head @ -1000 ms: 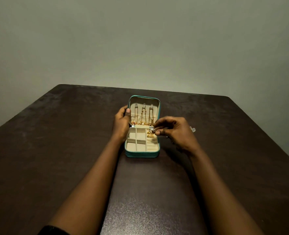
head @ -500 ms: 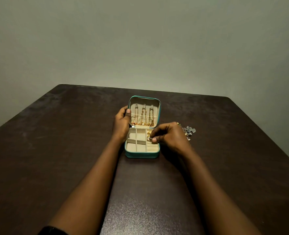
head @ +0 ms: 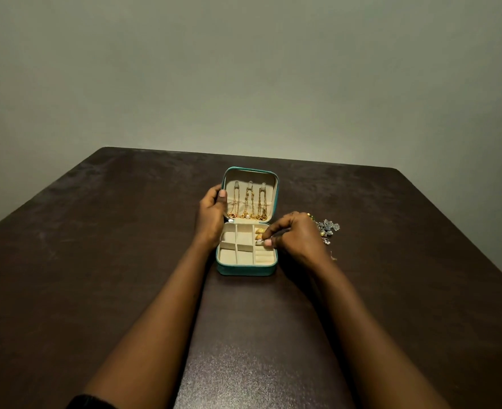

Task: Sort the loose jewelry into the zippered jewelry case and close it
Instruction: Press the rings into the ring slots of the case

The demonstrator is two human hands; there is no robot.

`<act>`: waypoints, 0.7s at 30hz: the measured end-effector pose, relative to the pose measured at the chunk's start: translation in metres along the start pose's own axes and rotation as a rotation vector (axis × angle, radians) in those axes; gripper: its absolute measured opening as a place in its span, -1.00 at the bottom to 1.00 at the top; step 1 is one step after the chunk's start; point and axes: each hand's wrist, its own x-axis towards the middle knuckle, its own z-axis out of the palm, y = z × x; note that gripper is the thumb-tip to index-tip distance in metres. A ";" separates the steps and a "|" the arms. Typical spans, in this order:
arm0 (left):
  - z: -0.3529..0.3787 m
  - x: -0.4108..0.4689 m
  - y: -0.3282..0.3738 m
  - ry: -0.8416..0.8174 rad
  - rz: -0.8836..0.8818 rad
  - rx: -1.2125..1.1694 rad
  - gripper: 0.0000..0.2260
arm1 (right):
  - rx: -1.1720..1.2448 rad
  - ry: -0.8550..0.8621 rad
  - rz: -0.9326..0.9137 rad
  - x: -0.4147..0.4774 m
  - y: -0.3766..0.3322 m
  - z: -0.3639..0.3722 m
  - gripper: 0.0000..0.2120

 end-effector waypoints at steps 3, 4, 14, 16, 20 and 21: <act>0.000 -0.001 0.000 -0.003 -0.001 -0.005 -0.77 | 0.005 -0.012 0.041 0.003 0.001 0.001 -0.88; 0.000 -0.001 0.000 -0.005 0.000 -0.004 -0.76 | -0.001 -0.011 0.055 0.003 0.001 0.002 -0.89; -0.001 0.000 0.000 -0.001 0.000 -0.017 -0.79 | -0.029 0.099 0.054 0.007 0.000 0.003 -0.73; -0.001 0.000 -0.001 -0.004 -0.005 -0.009 -0.76 | 0.012 0.127 0.052 0.006 0.000 0.004 -0.80; -0.002 0.000 -0.001 -0.013 -0.009 0.005 -0.75 | 0.002 0.106 0.038 0.002 0.002 0.007 -0.81; -0.002 0.000 -0.001 -0.014 -0.009 0.005 -0.75 | 0.009 0.107 0.042 0.002 0.003 0.007 -0.82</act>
